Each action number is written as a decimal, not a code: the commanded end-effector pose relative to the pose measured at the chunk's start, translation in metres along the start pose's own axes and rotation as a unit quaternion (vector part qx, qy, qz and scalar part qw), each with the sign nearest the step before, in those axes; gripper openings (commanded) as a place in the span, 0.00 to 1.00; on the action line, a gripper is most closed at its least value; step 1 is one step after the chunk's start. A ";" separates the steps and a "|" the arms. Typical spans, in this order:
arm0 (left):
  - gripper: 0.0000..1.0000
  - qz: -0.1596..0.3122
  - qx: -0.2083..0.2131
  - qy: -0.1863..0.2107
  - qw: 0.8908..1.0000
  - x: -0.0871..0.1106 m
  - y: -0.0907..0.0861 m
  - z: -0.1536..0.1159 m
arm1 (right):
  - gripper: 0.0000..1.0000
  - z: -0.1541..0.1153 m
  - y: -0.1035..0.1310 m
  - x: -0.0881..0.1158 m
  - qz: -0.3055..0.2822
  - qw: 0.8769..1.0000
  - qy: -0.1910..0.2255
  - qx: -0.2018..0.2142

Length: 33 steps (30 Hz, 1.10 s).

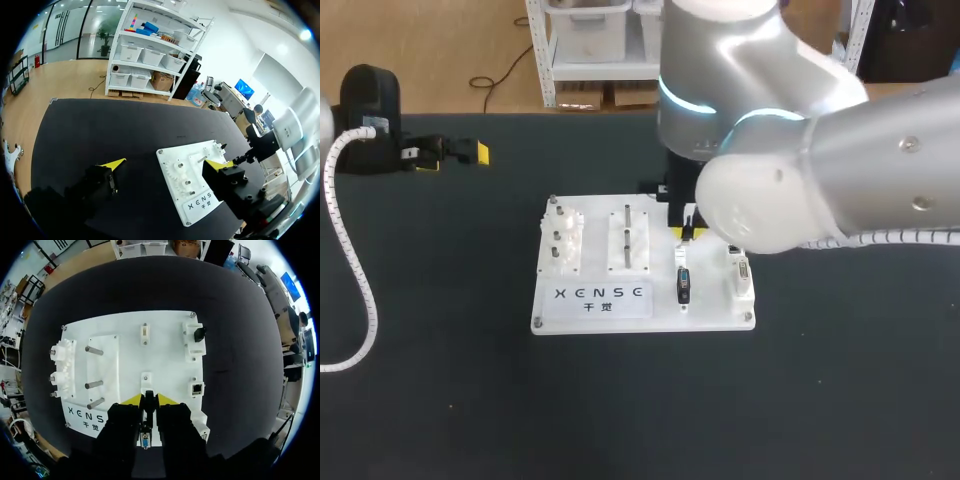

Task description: Insert the USB connector, Ethernet cable, and multi-pin plug into their matching sockets one by one.

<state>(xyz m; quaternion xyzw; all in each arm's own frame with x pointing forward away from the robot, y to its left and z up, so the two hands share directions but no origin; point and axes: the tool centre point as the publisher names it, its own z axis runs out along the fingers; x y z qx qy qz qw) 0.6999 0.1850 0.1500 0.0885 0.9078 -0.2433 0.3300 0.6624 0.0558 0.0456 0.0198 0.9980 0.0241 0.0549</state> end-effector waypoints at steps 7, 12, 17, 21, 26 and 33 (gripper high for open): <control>1.00 0.000 0.000 0.000 1.000 0.000 0.000 0.000 | 0.00 -0.008 -0.043 0.007 0.022 1.000 -0.008 0.003; 1.00 0.000 0.000 0.000 1.000 0.000 0.000 0.000 | 0.00 -0.003 -0.058 0.010 0.033 0.999 0.002 0.010; 1.00 0.000 0.000 0.000 1.000 0.000 0.000 0.000 | 0.00 0.002 -0.062 0.010 0.038 0.999 0.006 0.013; 1.00 0.000 0.000 0.000 1.000 0.000 0.000 0.000 | 0.00 0.006 -0.063 0.008 0.040 0.999 0.008 0.016; 1.00 0.000 0.000 0.000 1.000 0.000 0.000 0.000 | 0.00 0.011 -0.065 0.004 0.045 0.999 0.012 0.019; 1.00 0.000 0.000 0.000 1.000 0.000 0.000 0.000 | 0.00 0.014 -0.067 0.001 0.048 0.998 0.015 0.022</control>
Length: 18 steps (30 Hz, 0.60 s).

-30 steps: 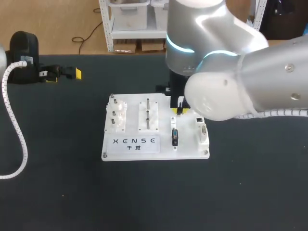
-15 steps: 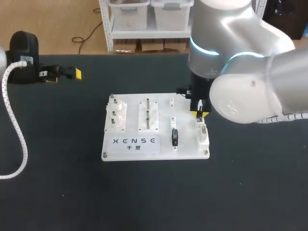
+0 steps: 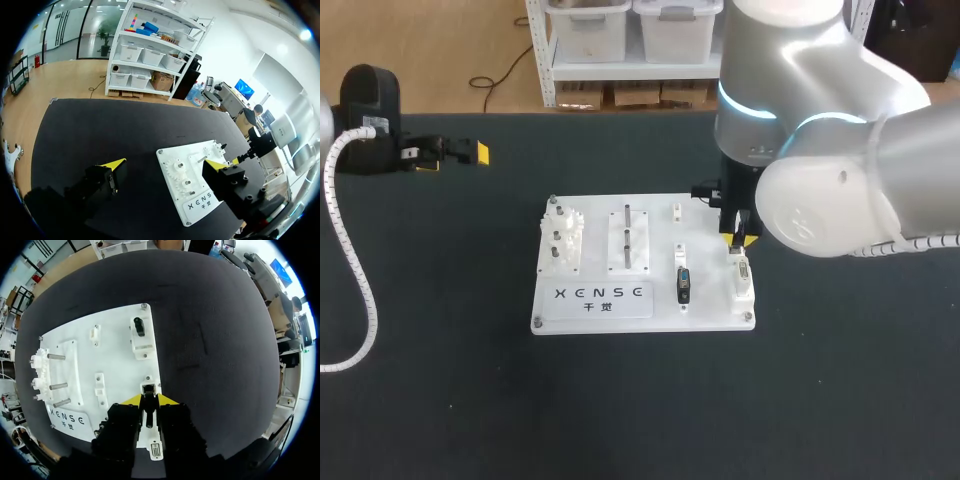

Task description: Insert the USB connector, Ethernet cable, and multi-pin plug into their matching sockets one by one.

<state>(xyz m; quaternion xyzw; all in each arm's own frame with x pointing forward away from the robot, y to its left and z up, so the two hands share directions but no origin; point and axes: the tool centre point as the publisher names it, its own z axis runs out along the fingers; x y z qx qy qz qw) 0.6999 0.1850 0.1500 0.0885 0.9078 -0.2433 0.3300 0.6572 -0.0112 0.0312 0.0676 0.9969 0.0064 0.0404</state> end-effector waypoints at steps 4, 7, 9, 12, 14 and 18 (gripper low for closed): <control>1.00 0.000 0.000 0.000 1.000 0.000 0.000 0.000 | 0.00 0.003 0.002 -0.006 0.001 1.000 0.002 0.003; 1.00 0.000 0.000 0.000 1.000 0.000 0.000 0.000 | 0.00 0.003 0.003 -0.006 -0.001 1.000 0.001 0.003; 1.00 0.000 0.000 0.000 1.000 0.000 0.000 0.000 | 0.00 0.004 0.004 -0.007 -0.001 1.000 0.001 0.004; 1.00 0.000 0.000 0.000 1.000 0.000 0.000 0.000 | 0.00 0.005 0.005 -0.007 -0.002 1.000 0.000 0.006; 1.00 0.000 0.000 0.000 1.000 0.000 0.000 0.000 | 0.00 0.005 0.005 -0.007 -0.002 1.000 0.001 0.006; 1.00 0.000 0.000 0.000 1.000 0.000 0.000 0.000 | 0.00 0.006 0.005 -0.007 -0.003 1.000 0.000 0.008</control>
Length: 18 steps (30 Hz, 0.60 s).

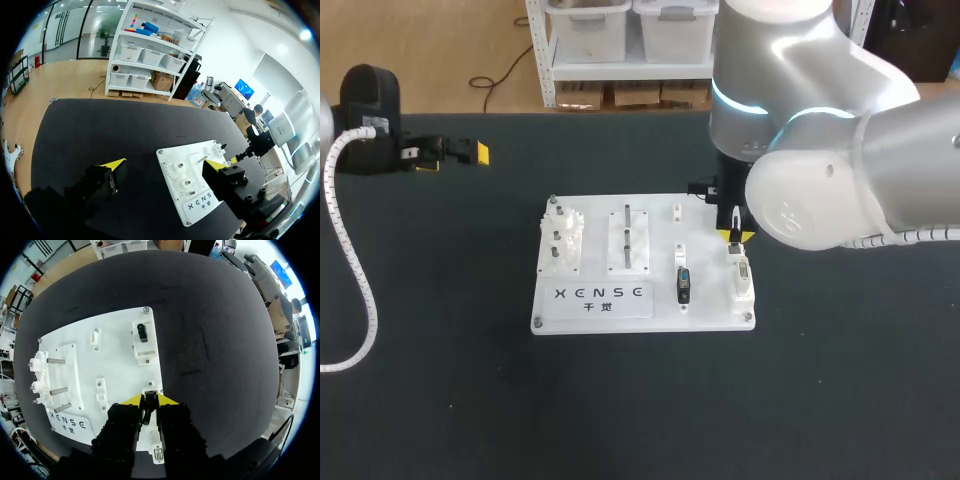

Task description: Insert the USB connector, Ethernet cable, and multi-pin plug into their matching sockets one by one.

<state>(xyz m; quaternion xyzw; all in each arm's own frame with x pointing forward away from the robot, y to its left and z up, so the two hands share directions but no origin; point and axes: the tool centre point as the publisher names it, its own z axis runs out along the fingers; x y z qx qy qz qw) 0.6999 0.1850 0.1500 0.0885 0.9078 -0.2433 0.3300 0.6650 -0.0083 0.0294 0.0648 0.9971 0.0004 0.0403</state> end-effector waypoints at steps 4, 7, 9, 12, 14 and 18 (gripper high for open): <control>1.00 0.000 0.000 0.000 1.000 0.000 0.000 0.000 | 0.00 0.004 0.001 0.000 0.000 1.000 0.001 0.003; 1.00 0.000 0.000 0.000 1.000 0.000 0.000 0.000 | 0.00 0.004 0.001 0.000 0.000 1.000 0.000 0.003; 1.00 0.000 0.000 0.000 1.000 0.000 0.000 0.000 | 0.00 0.004 0.001 0.000 0.000 1.000 0.001 0.004; 1.00 0.000 0.000 0.000 1.000 0.000 0.000 0.000 | 0.00 0.007 0.000 0.001 0.001 1.000 0.002 0.005; 1.00 0.000 0.000 0.000 1.000 0.000 0.000 0.000 | 0.00 0.009 0.000 0.002 0.004 1.000 0.005 0.007; 1.00 0.000 0.000 0.000 1.000 0.000 0.000 0.000 | 0.00 0.012 -0.002 0.002 0.011 1.000 0.008 0.009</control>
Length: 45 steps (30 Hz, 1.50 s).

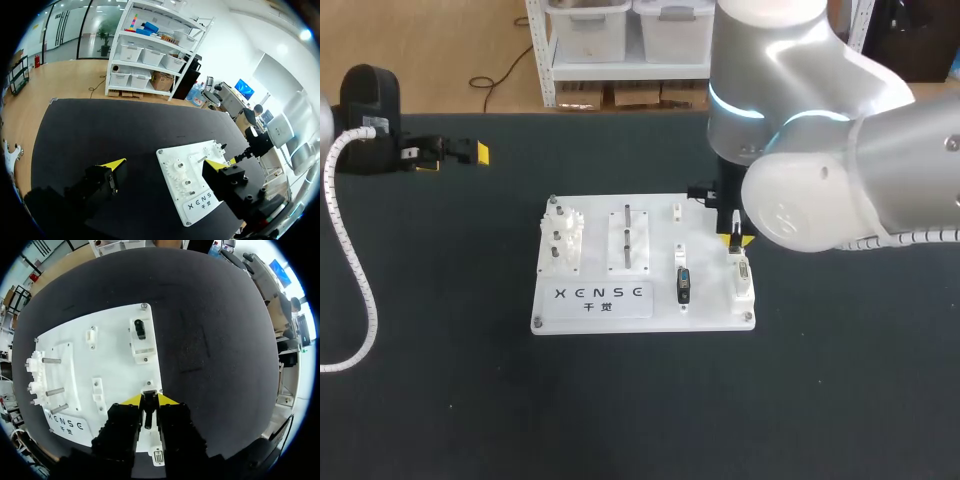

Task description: Insert the USB connector, Ethernet cable, and multi-pin plug into their matching sockets one by one.

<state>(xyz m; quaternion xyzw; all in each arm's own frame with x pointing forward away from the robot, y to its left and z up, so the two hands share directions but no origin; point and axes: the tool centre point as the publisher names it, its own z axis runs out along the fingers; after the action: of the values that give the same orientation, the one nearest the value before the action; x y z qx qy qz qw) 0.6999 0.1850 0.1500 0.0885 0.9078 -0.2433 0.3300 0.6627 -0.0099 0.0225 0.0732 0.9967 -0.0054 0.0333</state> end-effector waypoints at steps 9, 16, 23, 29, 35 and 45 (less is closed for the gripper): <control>1.00 0.000 0.000 0.000 1.000 0.000 0.000 0.000 | 0.00 0.013 -0.003 -0.002 0.018 1.000 0.014 0.014; 1.00 0.000 0.000 0.000 1.000 0.000 0.000 0.000 | 0.00 0.017 -0.005 -0.002 0.024 0.999 0.019 0.019; 1.00 0.000 0.000 0.000 1.000 0.000 0.000 0.000 | 0.45 0.008 -0.004 -0.002 0.021 1.000 0.009 0.016; 1.00 0.000 0.000 0.000 1.000 0.000 0.000 0.000 | 1.00 -0.016 0.000 0.001 0.029 1.000 -0.012 0.005; 1.00 0.000 0.000 0.000 1.000 0.000 0.000 0.000 | 1.00 -0.038 0.015 0.013 0.032 0.999 -0.025 -0.005; 1.00 0.000 0.000 0.000 1.000 0.000 0.000 0.000 | 1.00 -0.040 0.048 0.044 -0.025 0.999 -0.024 -0.008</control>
<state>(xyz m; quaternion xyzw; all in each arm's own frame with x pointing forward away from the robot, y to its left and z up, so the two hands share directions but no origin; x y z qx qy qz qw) 0.6999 0.1850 0.1499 0.0885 0.9078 -0.2432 0.3300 0.6276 0.0388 0.0627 0.0506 0.9973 0.0021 0.0524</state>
